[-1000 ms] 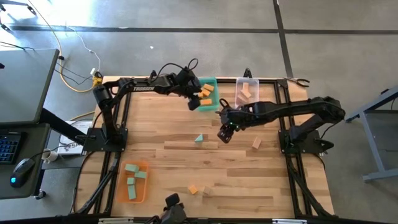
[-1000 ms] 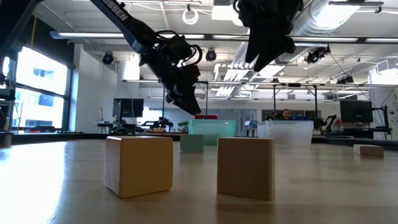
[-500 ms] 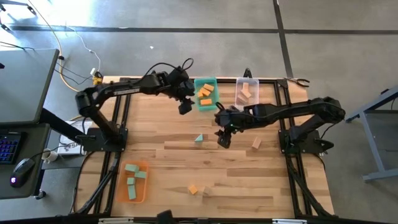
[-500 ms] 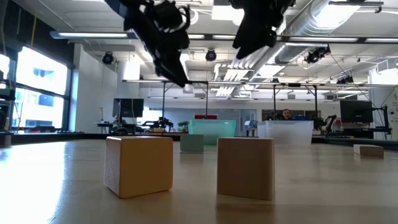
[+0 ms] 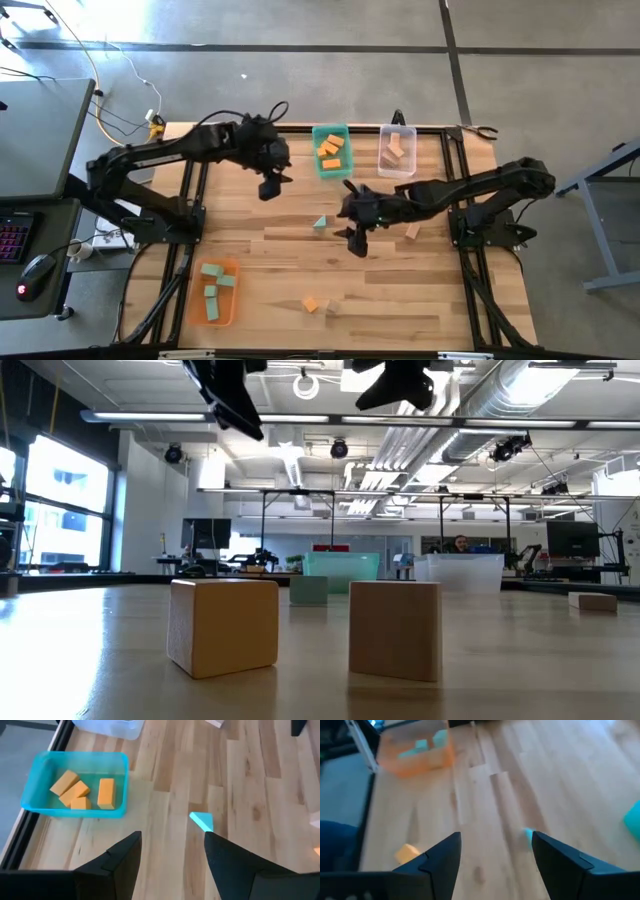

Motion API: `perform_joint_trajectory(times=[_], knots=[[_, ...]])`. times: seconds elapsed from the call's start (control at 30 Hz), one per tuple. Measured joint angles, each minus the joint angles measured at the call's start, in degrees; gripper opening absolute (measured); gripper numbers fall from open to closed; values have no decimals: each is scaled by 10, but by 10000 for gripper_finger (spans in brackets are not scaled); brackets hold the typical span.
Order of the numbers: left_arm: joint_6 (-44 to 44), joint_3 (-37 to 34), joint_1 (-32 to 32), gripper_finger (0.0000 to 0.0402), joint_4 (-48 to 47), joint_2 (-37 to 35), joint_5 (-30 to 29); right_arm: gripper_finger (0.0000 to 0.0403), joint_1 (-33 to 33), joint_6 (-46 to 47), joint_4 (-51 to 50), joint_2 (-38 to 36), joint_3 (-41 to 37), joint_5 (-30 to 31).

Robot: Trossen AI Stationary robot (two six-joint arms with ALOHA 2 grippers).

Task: Sort & place blocks by color
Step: Put the brown block into the transparent bin

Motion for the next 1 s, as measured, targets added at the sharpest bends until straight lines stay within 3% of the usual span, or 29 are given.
perform_joint_trajectory(times=[0.17, 0.3, 0.63, 0.73, 1.0], knots=[[-19, 0, -24, 203, -24, -31, -43, 232, 35, 91, 21, 0, 0, 1], [-35, 0, -37, 204, -50, -42, -76, 232, 70, 96, 94, 0, 0, 5], [-48, 0, -51, 203, -73, -41, -96, 232, 147, 138, 196, 12, 0, 99], [-48, 0, -50, 203, -73, -41, -106, 232, 160, 136, 243, 32, 0, 95], [-49, 0, -48, 203, -75, -41, -149, 232, 176, 172, 242, 82, 0, 91]])
